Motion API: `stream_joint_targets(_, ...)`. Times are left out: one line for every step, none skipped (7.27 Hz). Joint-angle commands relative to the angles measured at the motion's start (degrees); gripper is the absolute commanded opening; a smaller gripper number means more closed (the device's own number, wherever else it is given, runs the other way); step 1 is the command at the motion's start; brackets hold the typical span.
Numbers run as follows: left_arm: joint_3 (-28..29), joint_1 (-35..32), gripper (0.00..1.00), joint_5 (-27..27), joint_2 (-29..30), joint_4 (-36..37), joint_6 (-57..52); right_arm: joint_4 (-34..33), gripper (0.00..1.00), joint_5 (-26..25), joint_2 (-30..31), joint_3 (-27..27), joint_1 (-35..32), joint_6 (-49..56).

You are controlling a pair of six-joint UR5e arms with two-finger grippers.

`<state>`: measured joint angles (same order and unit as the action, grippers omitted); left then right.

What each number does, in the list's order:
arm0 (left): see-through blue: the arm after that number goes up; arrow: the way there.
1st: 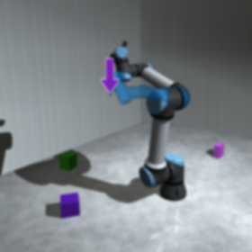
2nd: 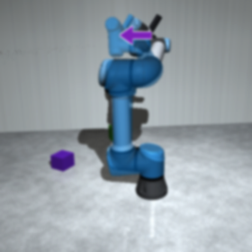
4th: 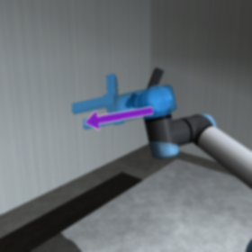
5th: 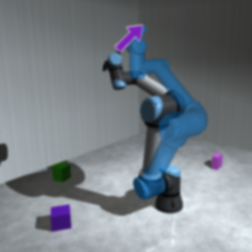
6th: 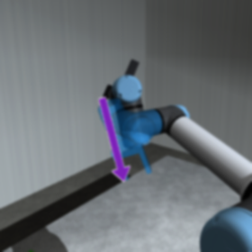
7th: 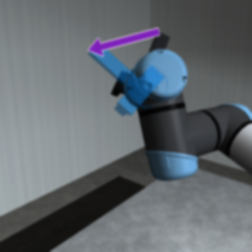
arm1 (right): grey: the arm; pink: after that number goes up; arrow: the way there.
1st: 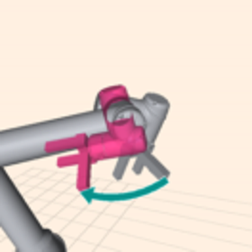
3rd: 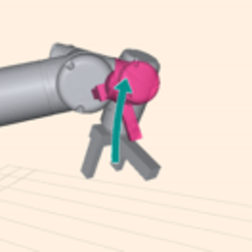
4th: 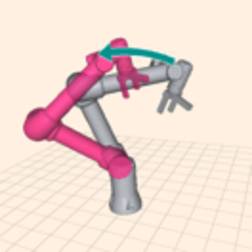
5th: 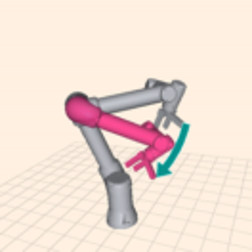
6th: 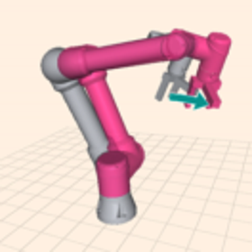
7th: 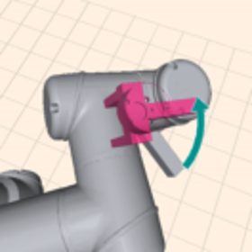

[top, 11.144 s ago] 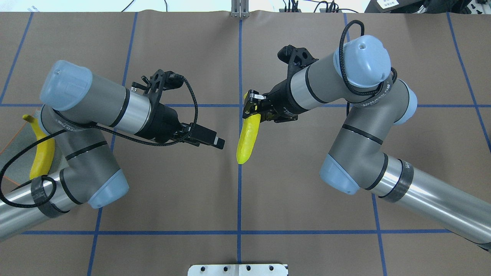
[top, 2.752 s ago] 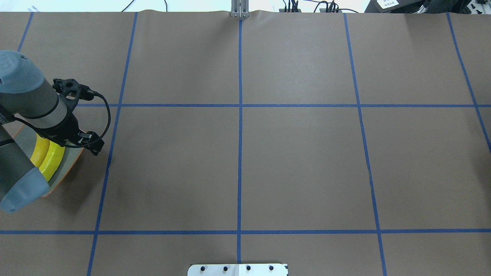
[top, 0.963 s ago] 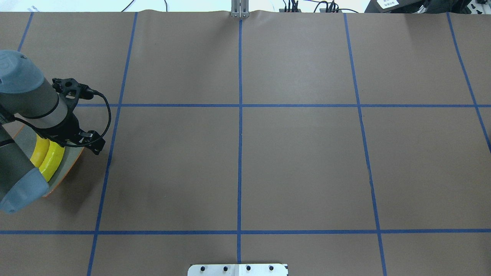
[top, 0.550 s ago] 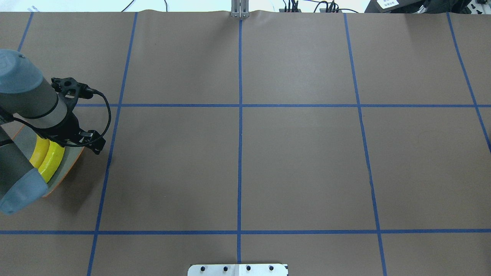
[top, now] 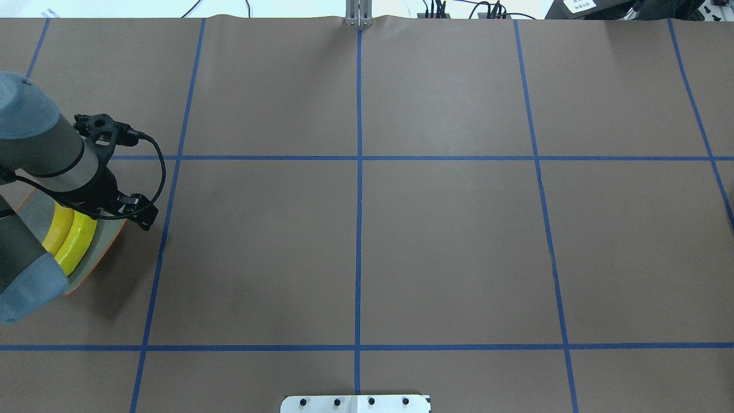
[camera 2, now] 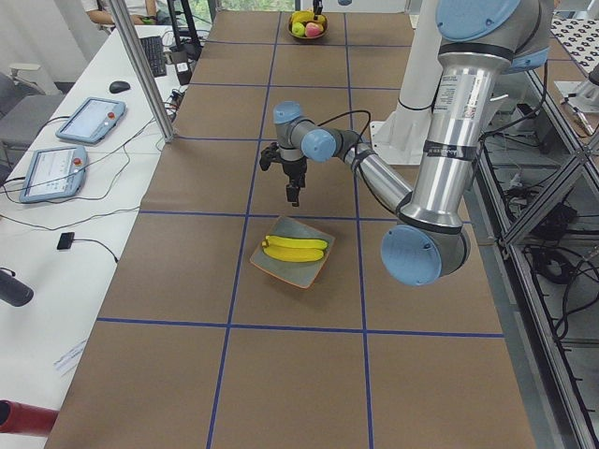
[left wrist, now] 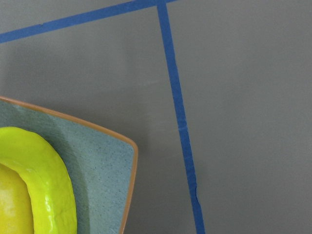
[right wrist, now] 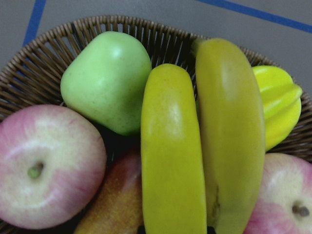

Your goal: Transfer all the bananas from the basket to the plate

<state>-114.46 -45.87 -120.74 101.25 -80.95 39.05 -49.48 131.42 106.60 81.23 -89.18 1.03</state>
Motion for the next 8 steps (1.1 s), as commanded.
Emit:
stream_joint_targets(0.2, 0.1, 0.99, 0.0, 0.1, 0.0, 0.1, -2.4, 0.00, 7.2, -0.4, 1.8, -3.4, 0.2)
stream_joint_targets(0.4, 0.1, 0.99, 0.0, 0.1, -0.1, 0.0, -5.2, 0.00, 7.7, -0.6, 4.2, -4.8, 0.4)
stream_joint_targets(0.5, 0.1, 0.99, -0.1, 0.2, -0.2, 0.0, -6.6, 0.00, 8.0, -0.7, 5.9, -5.5, 0.4)
stream_joint_targets(0.6, 0.1, 0.99, -0.1, 0.5, -0.2, 0.1, -10.6, 0.00, 8.5, -4.0, 7.4, -5.8, 0.2)
stream_joint_targets(0.8, 0.1, 0.99, -0.1, 1.7, -0.3, 0.1, -14.6, 0.00, 11.1, -6.8, 8.0, -5.8, -0.6)
stream_joint_targets(0.8, 0.1, 0.99, -0.2, 2.9, -0.3, 0.1, -15.1, 0.00, 14.4, -8.9, 8.0, -5.5, -4.2)
stream_joint_targets(1.0, 0.1, 0.99, -2.1, 4.0, -0.3, 0.1, -14.7, 0.00, 17.1, -11.0, 8.6, -4.0, -12.1)
stream_joint_targets(1.3, 0.1, 0.99, -2.8, 5.9, -0.3, 0.1, -14.5, 0.00, 17.6, -11.8, 11.6, 0.2, -18.8)
